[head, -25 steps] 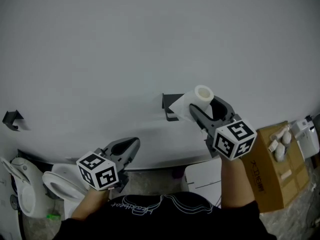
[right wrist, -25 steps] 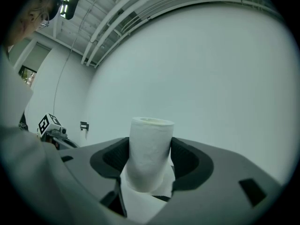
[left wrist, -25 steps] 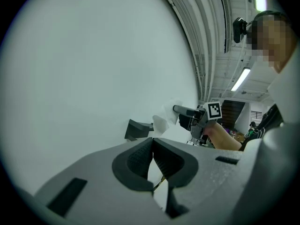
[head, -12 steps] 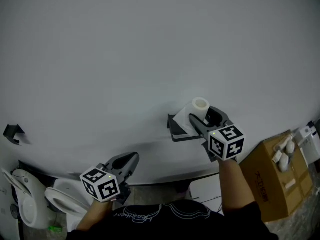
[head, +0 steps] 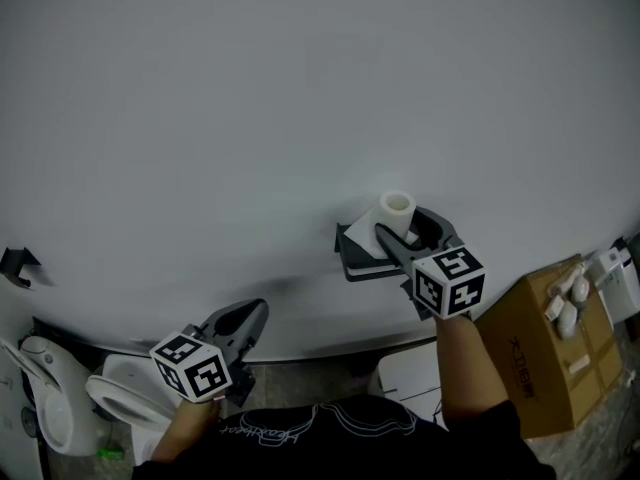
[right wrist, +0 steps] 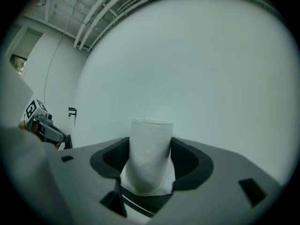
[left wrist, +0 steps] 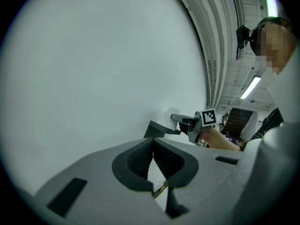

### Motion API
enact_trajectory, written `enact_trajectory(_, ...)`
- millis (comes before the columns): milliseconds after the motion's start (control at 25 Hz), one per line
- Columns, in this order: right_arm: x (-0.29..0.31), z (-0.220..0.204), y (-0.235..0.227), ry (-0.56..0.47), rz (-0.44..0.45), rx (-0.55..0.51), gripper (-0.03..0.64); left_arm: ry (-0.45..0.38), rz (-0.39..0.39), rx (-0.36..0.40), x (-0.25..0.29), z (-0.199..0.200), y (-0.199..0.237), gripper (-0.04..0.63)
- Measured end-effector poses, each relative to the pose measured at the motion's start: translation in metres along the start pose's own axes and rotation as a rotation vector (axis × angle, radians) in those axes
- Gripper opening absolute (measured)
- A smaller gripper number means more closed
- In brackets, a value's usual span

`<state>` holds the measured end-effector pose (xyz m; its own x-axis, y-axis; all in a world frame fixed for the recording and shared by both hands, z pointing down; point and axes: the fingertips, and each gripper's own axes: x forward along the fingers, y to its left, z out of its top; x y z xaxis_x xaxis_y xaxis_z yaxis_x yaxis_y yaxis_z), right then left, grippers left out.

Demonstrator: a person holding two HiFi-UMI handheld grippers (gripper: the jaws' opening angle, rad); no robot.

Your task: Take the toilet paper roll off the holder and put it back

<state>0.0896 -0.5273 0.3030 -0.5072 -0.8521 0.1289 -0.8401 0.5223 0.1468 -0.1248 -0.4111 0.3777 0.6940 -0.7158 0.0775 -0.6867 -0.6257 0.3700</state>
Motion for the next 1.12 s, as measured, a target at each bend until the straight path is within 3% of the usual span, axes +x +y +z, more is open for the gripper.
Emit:
enact_trajectory(240,0.0,-0.001,0.003,0.007,-0.008,-0.022,0.279,0.002,-0.017,-0.005,0.004,-0.003,-0.002,0.006)
enact_trajectory(400,-0.002,0.0,0.007,-0.001,0.0,-0.009,0.317,0.003,-0.012,-0.003,0.001,-0.005,-0.002,0.006)
enact_trajectory(720,-0.036,0.028,0.01,-0.136,-0.034,0.012,0.371,-0.018,0.003,0.018,-0.021,0.002,-0.016,0.006)
enact_trajectory(880,-0.065,0.049,0.034,-0.263,0.037,0.146,0.296,-0.033,0.002,0.028,-0.034,0.008,-0.029,0.006)
enact_trajectory(1000,-0.089,0.06,0.064,-0.313,0.083,0.146,0.173,-0.047,-0.01,0.048,-0.045,0.014,-0.045,0.006)
enact_trajectory(1120,-0.109,0.057,0.094,-0.311,0.14,0.145,0.12,-0.053,-0.028,0.06,-0.055,0.015,-0.063,0.006)
